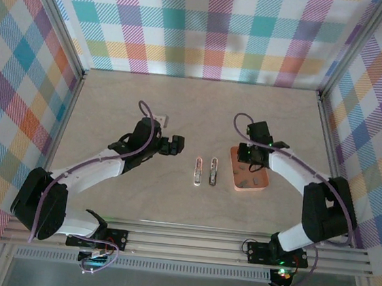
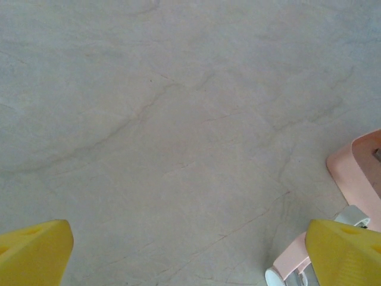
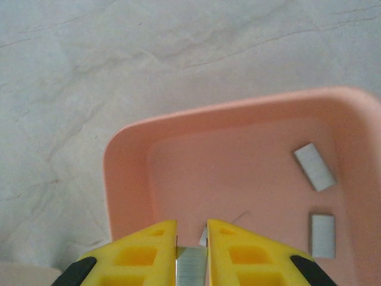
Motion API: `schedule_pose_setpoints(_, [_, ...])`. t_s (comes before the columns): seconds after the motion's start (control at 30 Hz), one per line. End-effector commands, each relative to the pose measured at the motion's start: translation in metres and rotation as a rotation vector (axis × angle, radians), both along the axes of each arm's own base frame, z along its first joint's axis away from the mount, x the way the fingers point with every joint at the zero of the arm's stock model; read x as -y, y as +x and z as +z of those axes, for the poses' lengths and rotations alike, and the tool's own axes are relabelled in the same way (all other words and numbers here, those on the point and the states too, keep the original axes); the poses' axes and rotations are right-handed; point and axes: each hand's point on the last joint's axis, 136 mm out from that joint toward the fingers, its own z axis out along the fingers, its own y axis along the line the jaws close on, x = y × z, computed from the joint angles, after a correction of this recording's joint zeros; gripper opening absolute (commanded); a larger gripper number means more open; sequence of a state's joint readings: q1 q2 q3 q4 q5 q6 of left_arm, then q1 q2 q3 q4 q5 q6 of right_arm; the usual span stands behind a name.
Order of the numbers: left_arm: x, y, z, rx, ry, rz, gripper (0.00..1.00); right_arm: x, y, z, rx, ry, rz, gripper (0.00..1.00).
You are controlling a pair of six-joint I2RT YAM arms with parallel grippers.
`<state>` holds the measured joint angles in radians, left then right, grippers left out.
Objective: Load the staples into the stapler
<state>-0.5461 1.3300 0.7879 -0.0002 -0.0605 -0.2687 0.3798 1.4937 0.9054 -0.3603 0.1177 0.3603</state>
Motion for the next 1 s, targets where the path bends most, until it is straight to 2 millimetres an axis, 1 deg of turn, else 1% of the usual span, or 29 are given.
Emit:
schedule_pose_setpoints(0.0, [-0.005, -0.006, 0.0, 0.031, -0.041, 0.009, 1.0, -0.002, -0.001, 0.018, 0.092, 0.017, -0.024, 0.18])
schedule_pose_setpoints(0.27, [-0.013, -0.03, -0.026, 0.025, -0.093, 0.011, 1.0, -0.011, -0.034, 0.042, 0.206, 0.086, -0.004, 0.18])
schedule_pose_setpoints(0.33, [-0.015, -0.033, -0.03, 0.021, -0.103, 0.015, 1.0, -0.014, -0.04, 0.044, 0.222, 0.106, 0.006, 0.18])
schedule_pose_setpoints(0.47, [-0.017, -0.04, -0.04, 0.014, -0.131, 0.023, 1.0, -0.028, -0.048, 0.047, 0.237, 0.133, 0.052, 0.18])
schedule_pose_setpoints(0.67, [-0.02, -0.042, -0.05, 0.01, -0.125, 0.029, 1.0, -0.049, -0.058, 0.042, 0.238, 0.116, 0.068, 0.18])
schedule_pose_setpoints(0.97, [-0.016, -0.049, -0.071, -0.015, -0.132, 0.005, 1.0, -0.081, -0.075, 0.019, 0.208, 0.047, 0.08, 0.17])
